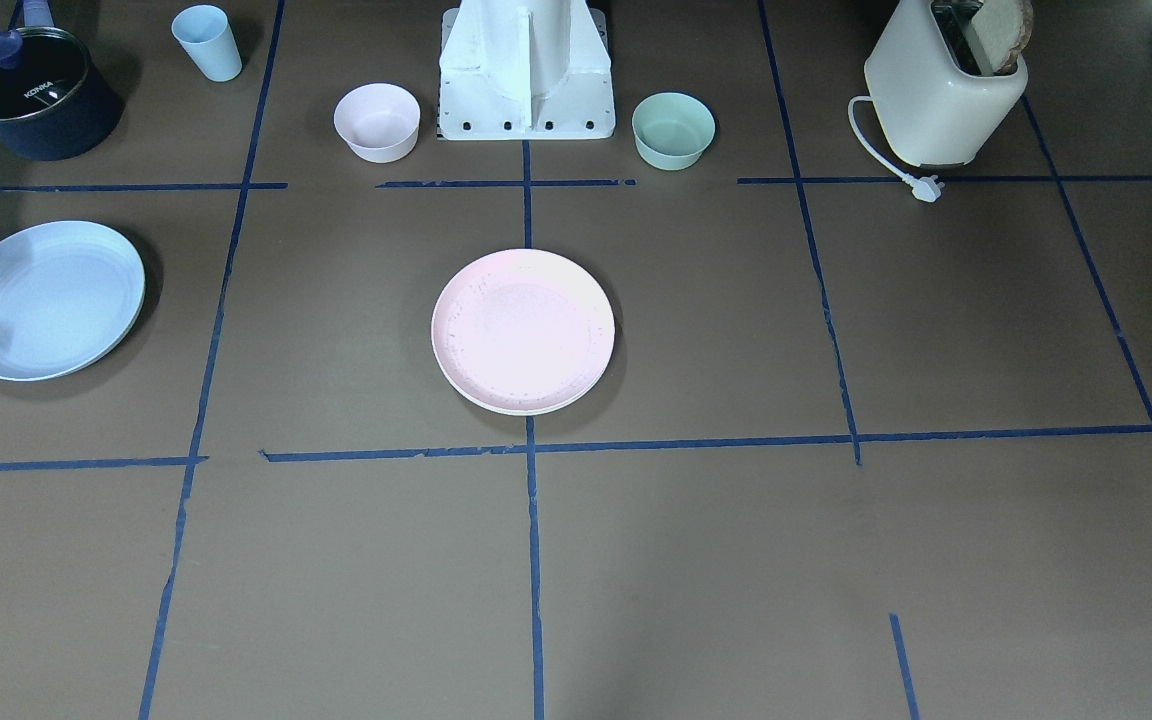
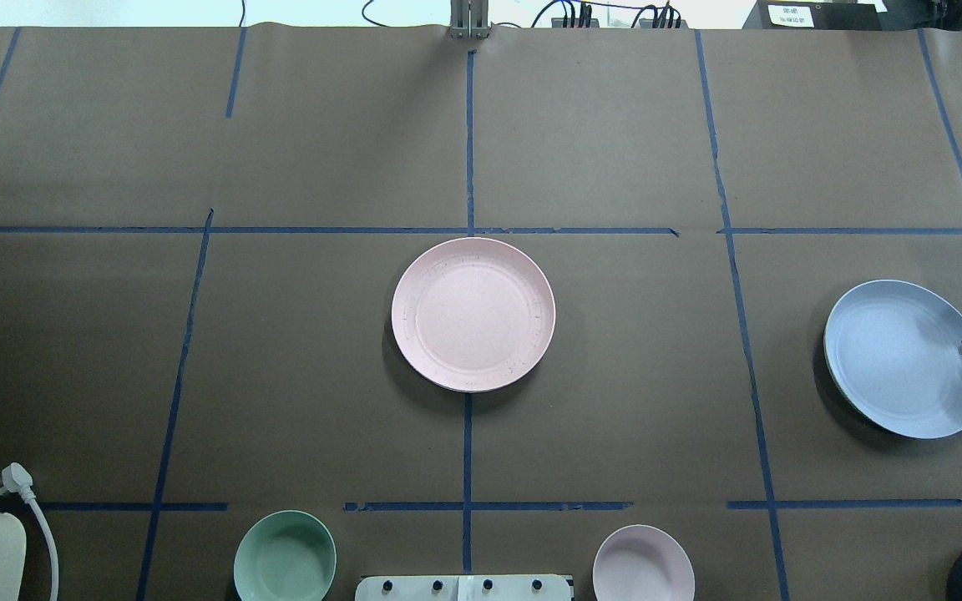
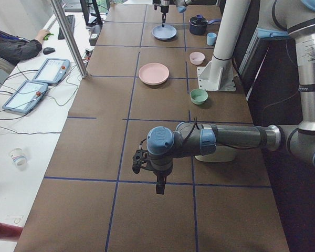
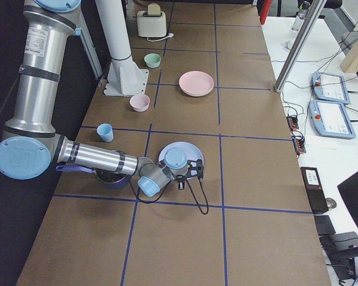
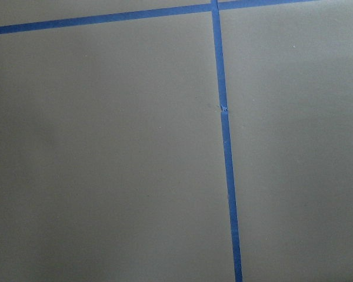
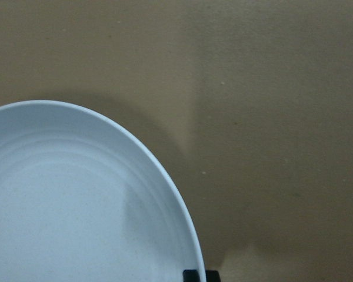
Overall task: Stack three plates with pink and blue
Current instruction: 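Grasp the light blue plate and carry it onto the pink plate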
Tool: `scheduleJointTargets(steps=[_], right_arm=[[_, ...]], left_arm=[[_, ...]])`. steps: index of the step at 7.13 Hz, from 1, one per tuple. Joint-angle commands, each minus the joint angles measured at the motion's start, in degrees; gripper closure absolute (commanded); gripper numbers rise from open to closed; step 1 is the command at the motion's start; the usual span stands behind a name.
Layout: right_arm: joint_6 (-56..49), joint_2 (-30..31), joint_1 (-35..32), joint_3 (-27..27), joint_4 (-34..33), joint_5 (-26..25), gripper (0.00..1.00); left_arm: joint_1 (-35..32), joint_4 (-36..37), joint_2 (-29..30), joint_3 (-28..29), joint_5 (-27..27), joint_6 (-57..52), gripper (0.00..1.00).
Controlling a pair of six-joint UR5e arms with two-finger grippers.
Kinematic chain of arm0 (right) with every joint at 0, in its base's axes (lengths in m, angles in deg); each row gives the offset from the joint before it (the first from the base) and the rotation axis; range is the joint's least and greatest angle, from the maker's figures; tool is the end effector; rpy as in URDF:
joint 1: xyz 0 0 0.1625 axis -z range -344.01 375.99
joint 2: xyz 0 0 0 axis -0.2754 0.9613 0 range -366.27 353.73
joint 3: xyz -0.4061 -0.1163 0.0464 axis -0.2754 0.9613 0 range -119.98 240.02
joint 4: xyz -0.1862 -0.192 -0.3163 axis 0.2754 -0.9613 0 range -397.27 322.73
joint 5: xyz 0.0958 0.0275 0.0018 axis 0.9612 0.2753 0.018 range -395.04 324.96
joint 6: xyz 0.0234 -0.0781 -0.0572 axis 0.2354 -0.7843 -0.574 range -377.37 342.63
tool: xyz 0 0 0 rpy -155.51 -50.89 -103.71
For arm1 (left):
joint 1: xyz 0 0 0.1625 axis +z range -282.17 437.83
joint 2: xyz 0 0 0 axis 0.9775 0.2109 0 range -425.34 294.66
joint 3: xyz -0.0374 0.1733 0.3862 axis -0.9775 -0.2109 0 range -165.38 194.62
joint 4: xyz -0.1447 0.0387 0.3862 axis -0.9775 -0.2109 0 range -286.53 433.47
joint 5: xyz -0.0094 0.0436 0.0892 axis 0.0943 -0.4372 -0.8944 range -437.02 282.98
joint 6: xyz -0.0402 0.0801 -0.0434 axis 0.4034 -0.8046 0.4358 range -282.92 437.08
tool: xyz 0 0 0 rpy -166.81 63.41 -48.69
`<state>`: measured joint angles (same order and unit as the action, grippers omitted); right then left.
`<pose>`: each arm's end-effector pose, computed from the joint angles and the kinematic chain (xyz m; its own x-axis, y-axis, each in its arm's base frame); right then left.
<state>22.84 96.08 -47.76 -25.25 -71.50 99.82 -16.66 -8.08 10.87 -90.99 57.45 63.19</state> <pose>-0.1231 -0.3919 0.6856 0.5593 -0.0897 0.8241 -0.0208 0.9923 0.1222 -0.0932 -0.3754 0.6448 0.7032 0.1052 -0.7032 -0.0938 0.9941 0.0550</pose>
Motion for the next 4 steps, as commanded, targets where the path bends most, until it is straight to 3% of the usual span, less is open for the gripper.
scheduleJointTargets(steps=[1,3,4], right_arm=[[8.24,-1.88,-0.67,-5.40,-0.49,5.66,1.00],[27.73,-13.16,2.11,-10.59,-4.93,5.42,1.00],[33.82,-18.53,7.10,-14.71,-12.89,2.37,1.00]], left_arm=[[0.00,-0.01,0.08,-0.12,0.09,0.00,0.00],[0.00,-0.88,0.52,0.58,5.50,0.35,0.00],[0.09,-1.93,0.52,0.67,5.71,0.70,0.00]])
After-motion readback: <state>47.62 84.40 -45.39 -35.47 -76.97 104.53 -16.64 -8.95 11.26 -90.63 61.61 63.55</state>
